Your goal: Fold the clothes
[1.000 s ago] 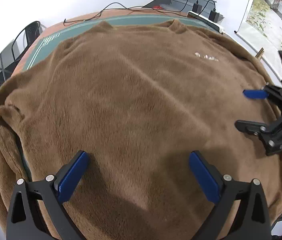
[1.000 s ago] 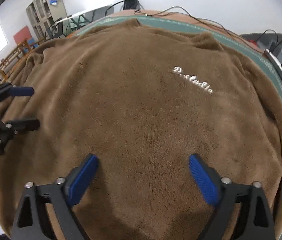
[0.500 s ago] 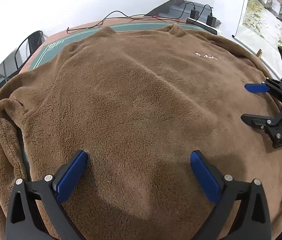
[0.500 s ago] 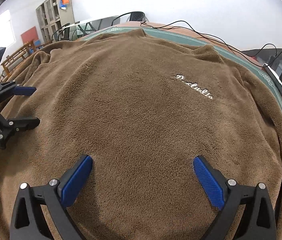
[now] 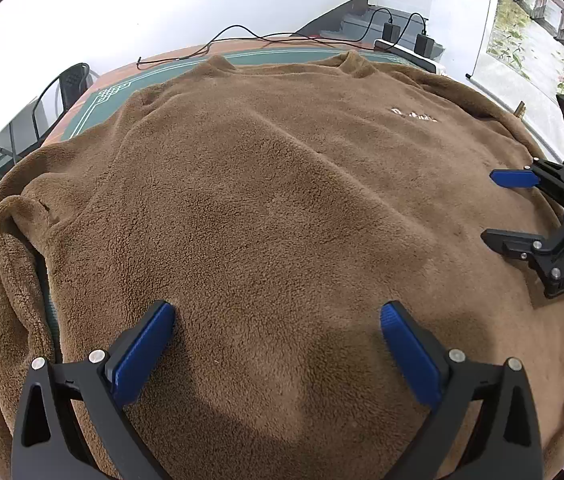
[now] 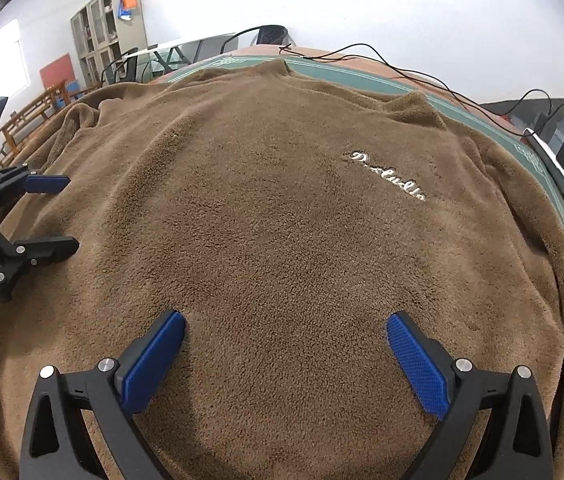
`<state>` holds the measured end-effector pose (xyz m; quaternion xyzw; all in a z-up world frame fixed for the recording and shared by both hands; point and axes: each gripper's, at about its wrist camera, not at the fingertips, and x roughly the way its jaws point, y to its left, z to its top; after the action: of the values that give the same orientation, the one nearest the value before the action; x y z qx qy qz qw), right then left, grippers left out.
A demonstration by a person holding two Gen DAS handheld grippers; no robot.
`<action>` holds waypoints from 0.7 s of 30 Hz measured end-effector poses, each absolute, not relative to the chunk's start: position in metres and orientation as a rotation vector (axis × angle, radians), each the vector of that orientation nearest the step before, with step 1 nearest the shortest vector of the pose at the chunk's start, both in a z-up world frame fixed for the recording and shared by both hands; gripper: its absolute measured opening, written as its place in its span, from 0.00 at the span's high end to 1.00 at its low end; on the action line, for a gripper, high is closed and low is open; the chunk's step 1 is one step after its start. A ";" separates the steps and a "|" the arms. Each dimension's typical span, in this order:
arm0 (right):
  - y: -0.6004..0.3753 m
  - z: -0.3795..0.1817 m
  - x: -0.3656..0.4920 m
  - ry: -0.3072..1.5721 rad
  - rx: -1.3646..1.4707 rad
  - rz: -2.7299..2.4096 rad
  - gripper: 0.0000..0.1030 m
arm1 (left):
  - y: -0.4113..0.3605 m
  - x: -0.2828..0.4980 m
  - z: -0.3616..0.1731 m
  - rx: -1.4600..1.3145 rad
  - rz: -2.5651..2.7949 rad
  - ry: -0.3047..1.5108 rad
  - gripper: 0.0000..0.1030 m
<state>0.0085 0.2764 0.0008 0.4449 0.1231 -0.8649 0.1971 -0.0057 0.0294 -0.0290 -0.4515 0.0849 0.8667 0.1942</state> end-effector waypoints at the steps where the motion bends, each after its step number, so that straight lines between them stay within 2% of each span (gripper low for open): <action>1: 0.278 0.002 0.010 0.339 1.247 -2.422 0.01 | 0.029 -0.006 -0.029 -1.266 2.431 0.237 0.01; 7: 0.328 0.032 0.039 0.269 1.167 -2.574 0.01 | 0.028 -0.006 -0.029 -1.265 2.430 0.233 0.01; 12: 0.397 0.053 0.068 0.357 1.183 -2.762 0.01 | 0.028 -0.007 -0.028 -1.264 2.430 0.230 0.01; 19: 0.449 0.038 0.078 0.386 1.276 -2.848 0.01 | 0.028 -0.007 -0.028 -1.263 2.430 0.227 0.01; 21: 0.448 0.032 0.072 0.427 1.281 -2.851 0.06 | 0.028 -0.007 -0.028 -1.263 2.430 0.227 0.01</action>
<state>0.0718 0.4480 0.0321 0.4060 0.1352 -0.9038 -0.0065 -0.0066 0.0278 -0.0280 -0.4507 0.0809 0.8672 0.1957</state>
